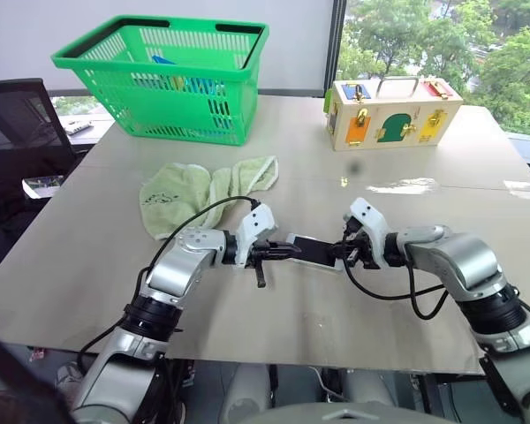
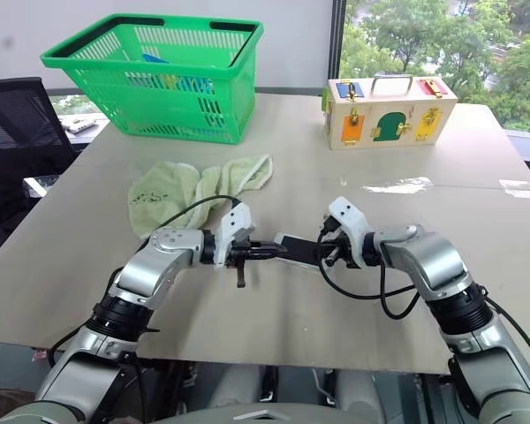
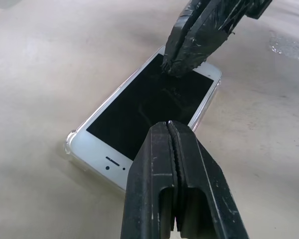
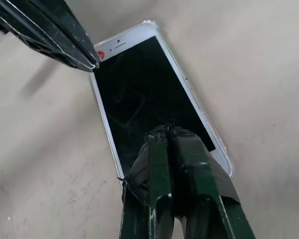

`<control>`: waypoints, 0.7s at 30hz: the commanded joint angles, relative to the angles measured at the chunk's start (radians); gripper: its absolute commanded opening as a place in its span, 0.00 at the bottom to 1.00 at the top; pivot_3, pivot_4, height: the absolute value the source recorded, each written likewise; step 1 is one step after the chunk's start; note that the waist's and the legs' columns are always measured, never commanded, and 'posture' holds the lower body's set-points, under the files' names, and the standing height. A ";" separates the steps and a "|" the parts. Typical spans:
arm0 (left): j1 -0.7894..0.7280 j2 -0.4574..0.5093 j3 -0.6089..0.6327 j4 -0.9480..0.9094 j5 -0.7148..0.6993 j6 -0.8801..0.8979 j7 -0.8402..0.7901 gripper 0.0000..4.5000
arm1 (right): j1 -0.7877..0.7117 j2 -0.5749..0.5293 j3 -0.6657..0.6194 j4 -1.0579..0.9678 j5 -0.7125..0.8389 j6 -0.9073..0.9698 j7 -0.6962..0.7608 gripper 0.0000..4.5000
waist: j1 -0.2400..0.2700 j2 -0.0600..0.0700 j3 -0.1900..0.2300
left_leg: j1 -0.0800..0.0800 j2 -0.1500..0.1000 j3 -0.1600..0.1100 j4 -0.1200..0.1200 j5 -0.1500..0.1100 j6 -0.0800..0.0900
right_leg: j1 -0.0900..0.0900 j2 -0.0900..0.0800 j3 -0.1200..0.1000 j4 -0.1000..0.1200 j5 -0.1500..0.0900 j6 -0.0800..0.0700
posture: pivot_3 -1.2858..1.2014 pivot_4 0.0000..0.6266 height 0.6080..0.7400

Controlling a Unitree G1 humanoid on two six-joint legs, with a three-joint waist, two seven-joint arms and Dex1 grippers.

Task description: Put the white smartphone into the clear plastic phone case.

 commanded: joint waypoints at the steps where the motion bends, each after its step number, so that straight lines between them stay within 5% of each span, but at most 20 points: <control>1: 0.001 0.002 0.000 -0.038 -0.006 -0.004 0.003 0.01 | 0.120 -0.014 0.073 0.108 -0.044 0.147 -0.078 0.00 | 0.001 0.001 -0.001 | 0.000 -0.001 0.000 -0.002 0.000 0.000 | 0.000 -0.001 0.000 -0.002 0.000 0.000 | 0.52 0.24 1.00; 15: 0.011 0.013 0.002 -0.049 -0.005 -0.002 0.001 0.01 | 0.177 0.067 0.049 0.186 -0.044 0.168 -0.154 0.00 | -0.003 -0.001 -0.006 | 0.003 0.000 0.000 -0.011 0.000 -0.001 | 0.000 -0.001 -0.002 -0.007 0.000 0.000 | 0.52 0.24 1.00; 21: 0.007 0.012 -0.001 -0.039 -0.003 -0.007 0.001 0.01 | 0.207 0.061 0.001 0.080 -0.031 0.030 -0.136 0.00 | -0.002 -0.002 -0.007 | 0.002 0.000 0.000 -0.014 -0.001 -0.002 | 0.000 -0.001 -0.003 -0.012 0.000 0.000 | 0.52 0.24 1.00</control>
